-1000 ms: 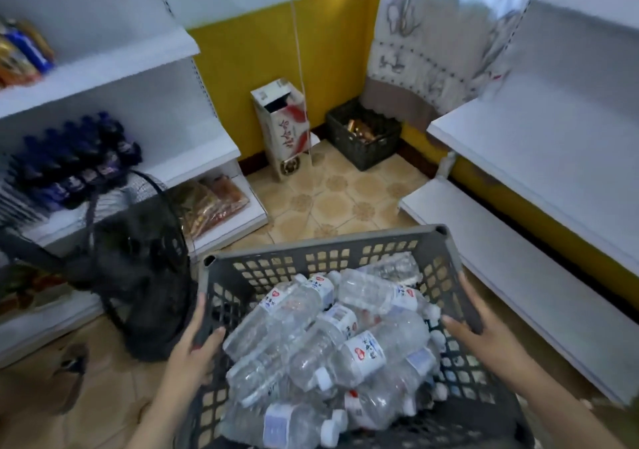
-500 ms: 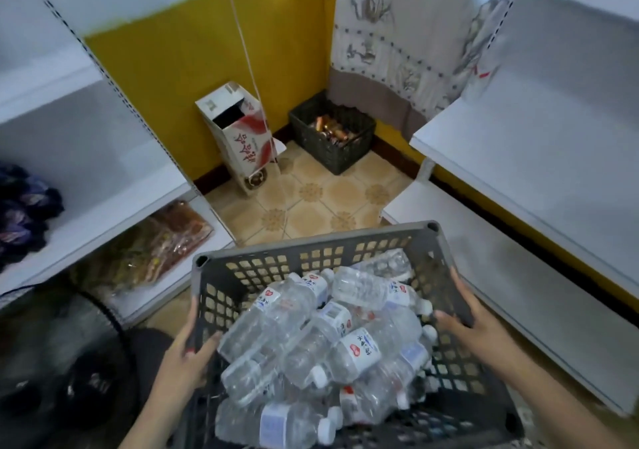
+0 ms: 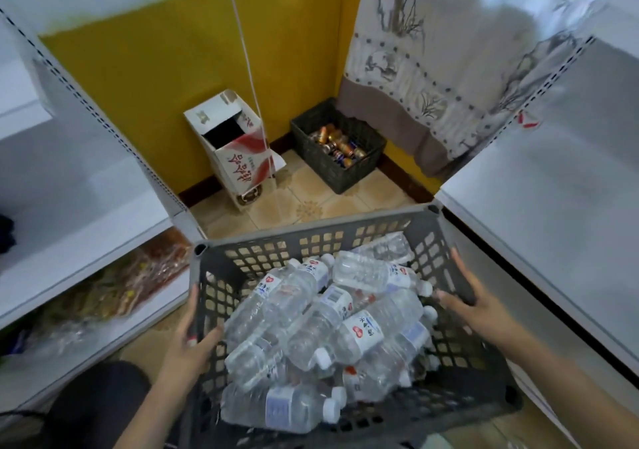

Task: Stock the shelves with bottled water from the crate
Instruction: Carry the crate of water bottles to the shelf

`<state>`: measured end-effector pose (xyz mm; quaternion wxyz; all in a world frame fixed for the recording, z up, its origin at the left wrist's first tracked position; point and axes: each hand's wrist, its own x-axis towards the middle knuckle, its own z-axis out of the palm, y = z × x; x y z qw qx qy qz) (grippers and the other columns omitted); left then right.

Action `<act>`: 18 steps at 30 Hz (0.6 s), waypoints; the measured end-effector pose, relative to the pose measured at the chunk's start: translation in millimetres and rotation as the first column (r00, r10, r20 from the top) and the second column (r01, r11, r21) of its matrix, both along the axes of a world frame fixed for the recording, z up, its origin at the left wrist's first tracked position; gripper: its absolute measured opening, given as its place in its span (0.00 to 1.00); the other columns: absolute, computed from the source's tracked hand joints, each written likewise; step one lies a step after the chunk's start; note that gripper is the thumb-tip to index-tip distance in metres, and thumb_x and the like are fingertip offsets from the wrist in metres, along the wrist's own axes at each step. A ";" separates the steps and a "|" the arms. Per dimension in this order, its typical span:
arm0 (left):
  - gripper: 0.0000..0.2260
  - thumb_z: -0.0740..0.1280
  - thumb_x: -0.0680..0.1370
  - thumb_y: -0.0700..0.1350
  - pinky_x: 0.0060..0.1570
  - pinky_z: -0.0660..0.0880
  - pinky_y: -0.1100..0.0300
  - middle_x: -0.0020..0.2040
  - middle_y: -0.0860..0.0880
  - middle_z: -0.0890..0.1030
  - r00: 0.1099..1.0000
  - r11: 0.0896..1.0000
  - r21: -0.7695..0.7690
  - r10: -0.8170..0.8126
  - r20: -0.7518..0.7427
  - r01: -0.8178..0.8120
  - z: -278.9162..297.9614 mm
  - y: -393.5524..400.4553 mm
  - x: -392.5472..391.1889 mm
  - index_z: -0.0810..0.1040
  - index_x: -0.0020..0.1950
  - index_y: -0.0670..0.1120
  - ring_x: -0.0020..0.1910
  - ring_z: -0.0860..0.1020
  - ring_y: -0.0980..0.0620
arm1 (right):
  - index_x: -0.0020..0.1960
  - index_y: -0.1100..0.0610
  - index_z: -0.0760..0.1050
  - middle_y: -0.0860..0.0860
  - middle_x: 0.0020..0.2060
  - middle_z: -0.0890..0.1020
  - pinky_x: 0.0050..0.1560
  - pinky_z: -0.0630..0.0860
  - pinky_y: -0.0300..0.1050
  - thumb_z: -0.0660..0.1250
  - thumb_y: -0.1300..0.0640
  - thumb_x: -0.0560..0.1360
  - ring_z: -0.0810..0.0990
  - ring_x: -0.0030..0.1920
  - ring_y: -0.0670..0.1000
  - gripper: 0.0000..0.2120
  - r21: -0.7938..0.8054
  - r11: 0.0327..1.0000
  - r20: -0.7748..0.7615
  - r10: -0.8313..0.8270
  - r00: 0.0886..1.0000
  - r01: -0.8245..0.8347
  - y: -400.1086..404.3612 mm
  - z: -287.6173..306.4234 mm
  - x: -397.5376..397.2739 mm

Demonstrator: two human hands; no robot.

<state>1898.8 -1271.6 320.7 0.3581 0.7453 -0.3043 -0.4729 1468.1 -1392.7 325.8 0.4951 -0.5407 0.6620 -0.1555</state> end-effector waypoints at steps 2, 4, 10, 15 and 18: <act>0.36 0.67 0.78 0.40 0.60 0.72 0.41 0.70 0.42 0.74 1.000 1.000 0.014 0.019 0.006 -0.020 -6.2 -36.7 9.2 0.55 0.70 0.75 0.60 0.77 0.39 | 0.69 0.20 0.47 0.39 0.72 0.65 0.69 0.69 0.53 0.70 0.41 0.72 0.71 0.68 0.48 0.39 0.026 1.000 -0.020 0.016 1.000 -0.016 -39.2 -5.1 7.3; 0.36 0.68 0.78 0.41 0.55 0.76 0.41 0.65 0.42 0.77 0.999 0.999 0.035 0.027 0.024 -0.028 -15.6 -70.0 18.2 0.56 0.68 0.78 0.54 0.80 0.41 | 0.70 0.21 0.47 0.40 0.73 0.65 0.68 0.70 0.52 0.70 0.43 0.73 0.71 0.68 0.48 0.39 0.049 0.998 -0.014 0.029 0.999 -0.028 -75.9 -12.6 15.1; 0.37 0.68 0.78 0.43 0.51 0.77 0.40 0.67 0.49 0.77 0.995 0.994 0.074 0.077 0.066 -0.082 -76.8 -132.2 30.1 0.55 0.67 0.80 0.57 0.78 0.36 | 0.74 0.28 0.46 0.36 0.72 0.62 0.69 0.68 0.49 0.69 0.49 0.76 0.69 0.67 0.44 0.40 0.182 0.974 0.044 0.128 0.991 -0.134 -176.5 -68.5 38.9; 0.36 0.68 0.78 0.44 0.39 0.80 0.59 0.68 0.49 0.76 0.972 0.968 0.128 0.201 0.121 -0.216 -139.0 -157.8 17.2 0.53 0.72 0.75 0.44 0.82 0.56 | 0.77 0.34 0.48 0.35 0.68 0.67 0.67 0.70 0.47 0.68 0.51 0.77 0.70 0.67 0.45 0.38 0.212 0.955 0.011 0.209 0.978 -0.206 -243.1 -145.2 49.1; 0.35 0.68 0.79 0.45 0.31 0.76 0.63 0.63 0.46 0.80 0.949 0.934 0.178 0.295 0.111 -0.311 -196.0 -164.7 -6.2 0.53 0.75 0.70 0.33 0.76 0.57 | 0.76 0.32 0.47 0.34 0.70 0.63 0.68 0.69 0.49 0.68 0.49 0.77 0.68 0.69 0.44 0.39 0.234 0.921 0.024 0.314 0.949 -0.311 -288.5 -215.0 52.6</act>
